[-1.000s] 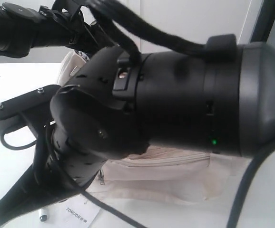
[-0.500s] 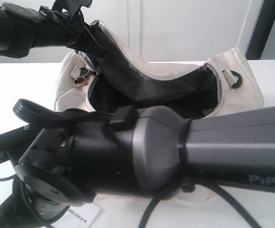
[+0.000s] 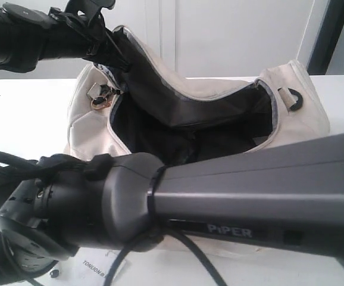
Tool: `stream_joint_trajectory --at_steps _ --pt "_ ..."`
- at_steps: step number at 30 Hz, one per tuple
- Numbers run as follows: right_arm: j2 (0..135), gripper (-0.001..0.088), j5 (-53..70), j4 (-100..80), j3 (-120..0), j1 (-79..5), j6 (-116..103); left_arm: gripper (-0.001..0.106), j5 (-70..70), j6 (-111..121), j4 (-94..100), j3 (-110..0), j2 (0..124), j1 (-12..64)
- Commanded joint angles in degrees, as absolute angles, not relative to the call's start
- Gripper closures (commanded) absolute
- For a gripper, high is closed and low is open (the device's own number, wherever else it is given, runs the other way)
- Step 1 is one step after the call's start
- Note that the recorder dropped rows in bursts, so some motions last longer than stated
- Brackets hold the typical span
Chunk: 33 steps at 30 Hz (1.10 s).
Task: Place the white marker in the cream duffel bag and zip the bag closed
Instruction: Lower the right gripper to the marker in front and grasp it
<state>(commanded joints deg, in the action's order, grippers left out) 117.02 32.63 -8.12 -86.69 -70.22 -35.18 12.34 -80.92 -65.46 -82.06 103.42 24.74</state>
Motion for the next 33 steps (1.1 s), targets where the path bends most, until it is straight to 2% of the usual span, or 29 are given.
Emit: stream_joint_trajectory --at_steps 7,16,18,26,33 --pt "120.91 0.0868 36.38 -17.67 -90.86 -70.22 -43.38 0.105 12.34 -80.92 -65.46 -82.06 103.42 24.74" --pt "123.16 0.0866 34.77 -24.64 -92.02 -70.22 -50.28 0.105 12.34 -80.92 -65.46 -82.06 103.42 24.74" --pt "123.56 0.0841 34.65 -24.64 -92.02 -70.22 -50.69 0.105 12.34 -80.92 -65.46 -82.06 103.42 24.74" --pt "125.32 0.0640 34.47 -25.93 -92.02 -70.22 -52.96 0.105 12.34 -80.92 -65.46 -82.06 103.42 24.74" --pt "126.43 0.0618 34.44 -26.65 -92.02 -70.22 -54.41 0.105 12.24 -80.92 -65.46 -82.06 103.42 24.74"
